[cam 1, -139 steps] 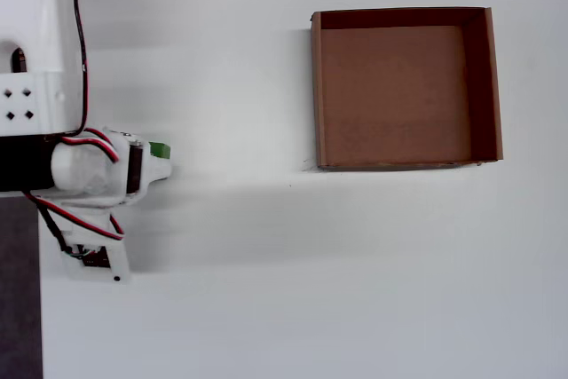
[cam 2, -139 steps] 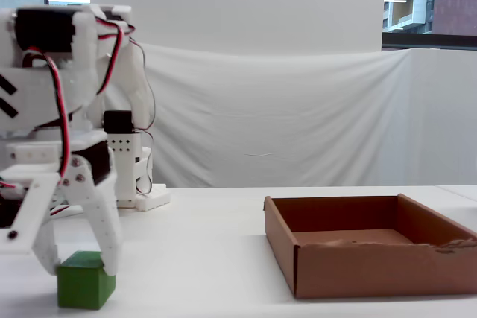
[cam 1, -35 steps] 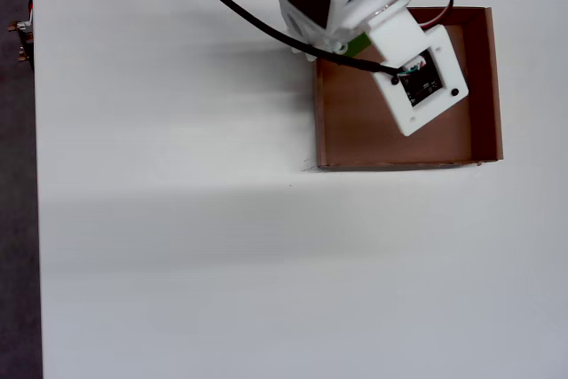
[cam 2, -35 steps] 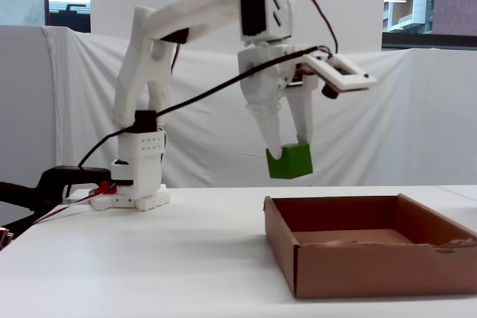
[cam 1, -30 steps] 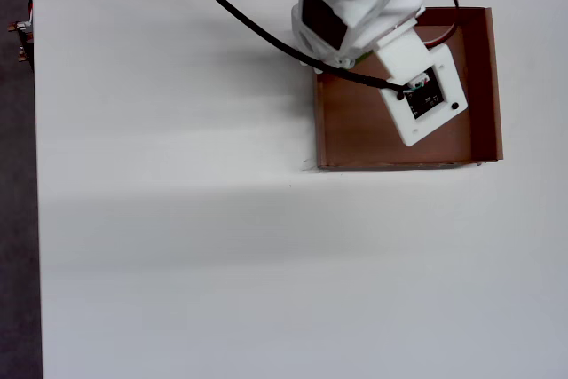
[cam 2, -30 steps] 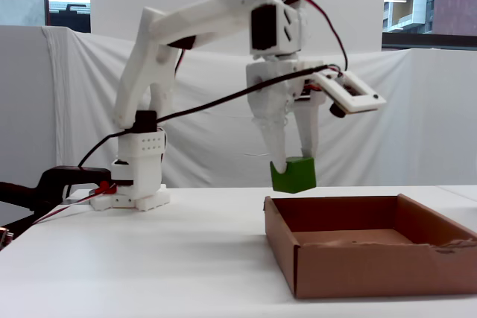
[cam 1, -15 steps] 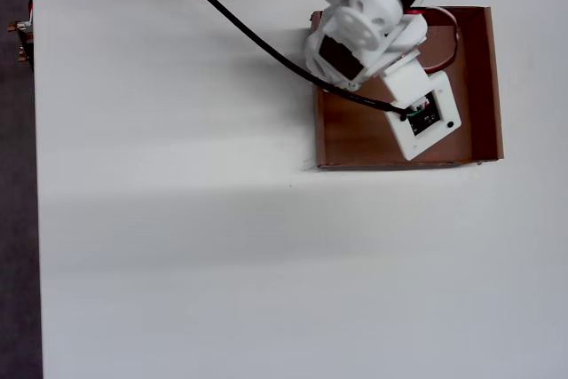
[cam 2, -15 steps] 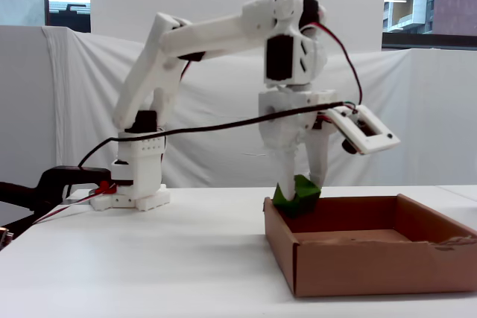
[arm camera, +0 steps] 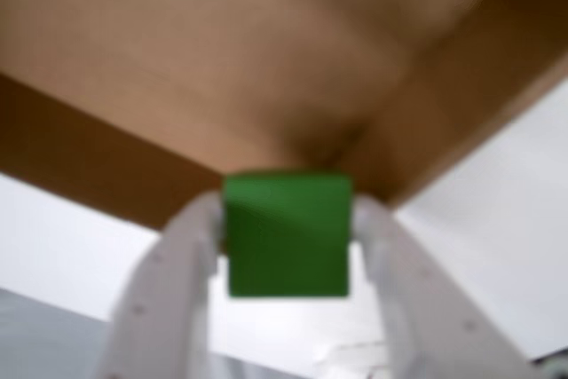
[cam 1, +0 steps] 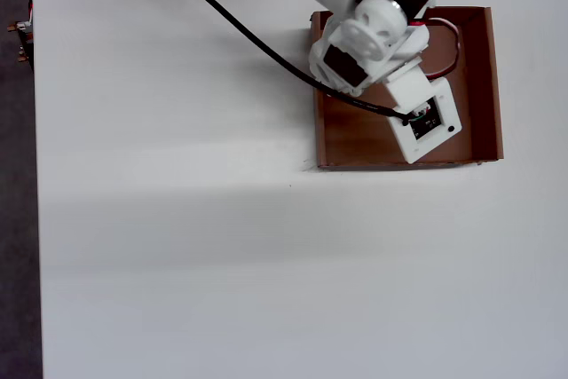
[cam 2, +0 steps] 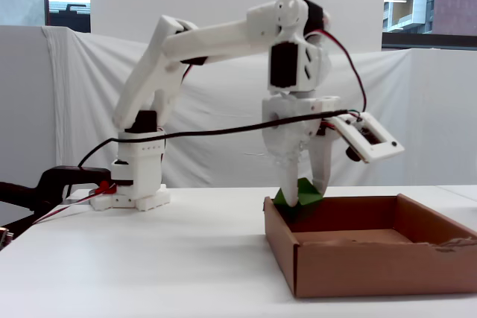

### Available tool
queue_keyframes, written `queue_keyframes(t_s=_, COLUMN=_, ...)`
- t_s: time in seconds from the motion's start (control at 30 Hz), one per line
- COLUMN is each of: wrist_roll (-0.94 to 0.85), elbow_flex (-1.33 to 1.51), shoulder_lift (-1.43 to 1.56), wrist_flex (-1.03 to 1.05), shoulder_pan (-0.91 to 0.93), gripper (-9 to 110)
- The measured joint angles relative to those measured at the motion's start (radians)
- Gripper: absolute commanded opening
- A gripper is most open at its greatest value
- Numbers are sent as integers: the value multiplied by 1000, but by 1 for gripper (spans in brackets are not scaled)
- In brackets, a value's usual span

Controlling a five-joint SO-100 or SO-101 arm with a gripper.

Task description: Grasp a green cube and put it in a box.

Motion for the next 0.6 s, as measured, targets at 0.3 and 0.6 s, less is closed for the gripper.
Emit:
queue_keyframes(t_s=0.3, wrist_roll=0, elbow_flex=0, shoulder_lift=60, wrist_flex=8, shoulder_pan=-3, gripper=12)
queue_keyframes(t_s=0.6, wrist_roll=0, elbow_flex=0, shoulder_lift=81, wrist_flex=15, shoulder_pan=8, gripper=12)
